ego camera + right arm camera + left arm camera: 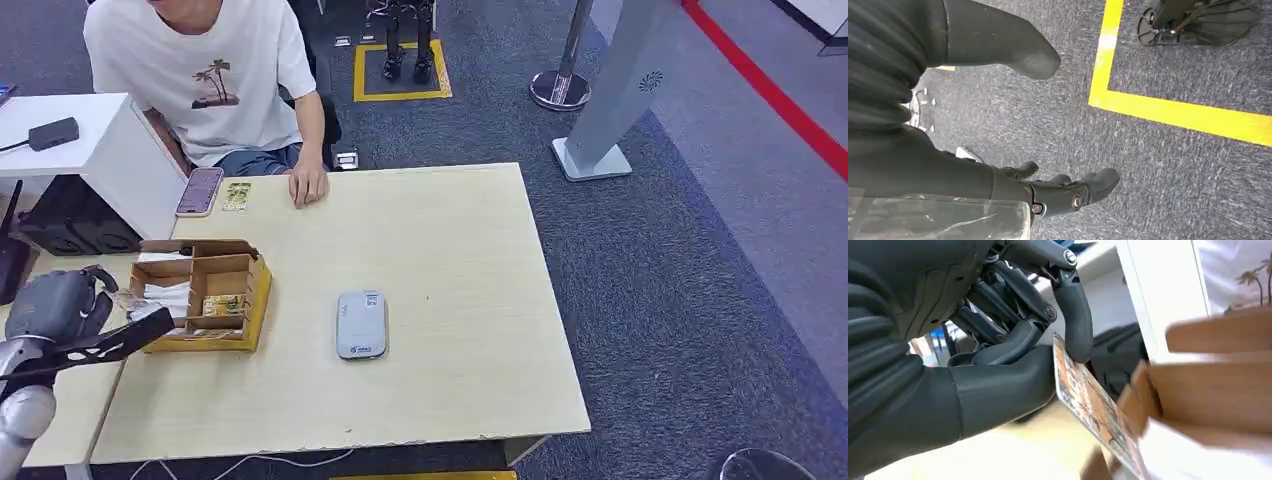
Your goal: Pass the card to the sensor for recognition and then transmit it.
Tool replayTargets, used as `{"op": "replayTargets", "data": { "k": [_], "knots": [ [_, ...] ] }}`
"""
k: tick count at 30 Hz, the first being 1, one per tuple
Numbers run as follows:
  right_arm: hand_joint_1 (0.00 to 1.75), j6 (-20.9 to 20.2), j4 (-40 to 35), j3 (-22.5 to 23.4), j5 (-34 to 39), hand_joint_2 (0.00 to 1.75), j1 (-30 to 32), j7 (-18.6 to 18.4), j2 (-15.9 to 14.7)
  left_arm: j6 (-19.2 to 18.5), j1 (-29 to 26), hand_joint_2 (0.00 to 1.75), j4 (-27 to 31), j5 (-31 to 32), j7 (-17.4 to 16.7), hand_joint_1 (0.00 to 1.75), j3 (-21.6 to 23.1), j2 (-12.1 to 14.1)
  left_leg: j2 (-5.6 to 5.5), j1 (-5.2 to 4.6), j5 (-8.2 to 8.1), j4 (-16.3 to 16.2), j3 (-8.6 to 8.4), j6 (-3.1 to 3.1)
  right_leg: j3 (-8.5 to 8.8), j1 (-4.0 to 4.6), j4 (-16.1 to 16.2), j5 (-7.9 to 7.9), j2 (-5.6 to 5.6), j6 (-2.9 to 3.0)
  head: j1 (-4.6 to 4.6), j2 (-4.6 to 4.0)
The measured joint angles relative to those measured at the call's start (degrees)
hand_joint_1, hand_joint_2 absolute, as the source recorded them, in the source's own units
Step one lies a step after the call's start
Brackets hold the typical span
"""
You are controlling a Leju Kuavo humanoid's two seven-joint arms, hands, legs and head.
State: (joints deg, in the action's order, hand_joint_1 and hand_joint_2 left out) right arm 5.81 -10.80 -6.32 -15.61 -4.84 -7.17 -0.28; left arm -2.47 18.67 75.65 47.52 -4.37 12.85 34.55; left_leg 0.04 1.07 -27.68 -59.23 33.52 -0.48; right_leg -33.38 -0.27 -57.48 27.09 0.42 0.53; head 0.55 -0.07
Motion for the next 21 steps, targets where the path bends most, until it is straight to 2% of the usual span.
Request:
{"op": "replayTargets", "data": {
  "k": [5,16,21],
  "knots": [
    [0.00,-0.33,0.00,0.13,0.00,1.75,-0.02,0.02,0.00,-1.87,4.83,1.75,0.52,-0.20,0.28,1.75,0.74,2.67,0.04,-0.01,0.00,0.00,-0.02,0.00,0.00,0.00,-0.02,-0.01,0.05,0.01,0.00,0.00],
    [0.00,-0.35,0.00,0.55,-0.04,1.75,-0.02,0.09,0.11,-4.50,9.83,1.75,2.58,-1.09,0.11,1.75,2.42,4.77,0.03,-0.01,0.00,0.00,-0.01,0.00,-0.01,0.00,-0.01,-0.01,0.04,0.01,-0.02,0.00],
    [0.00,-0.35,0.00,0.96,-1.01,1.75,-0.02,0.11,0.17,-4.21,11.24,1.75,2.99,-2.49,-0.92,1.75,3.50,5.36,0.03,-0.01,0.00,0.00,-0.02,0.00,-0.01,0.00,-0.01,-0.01,0.04,0.01,0.02,0.00]
  ]
}}
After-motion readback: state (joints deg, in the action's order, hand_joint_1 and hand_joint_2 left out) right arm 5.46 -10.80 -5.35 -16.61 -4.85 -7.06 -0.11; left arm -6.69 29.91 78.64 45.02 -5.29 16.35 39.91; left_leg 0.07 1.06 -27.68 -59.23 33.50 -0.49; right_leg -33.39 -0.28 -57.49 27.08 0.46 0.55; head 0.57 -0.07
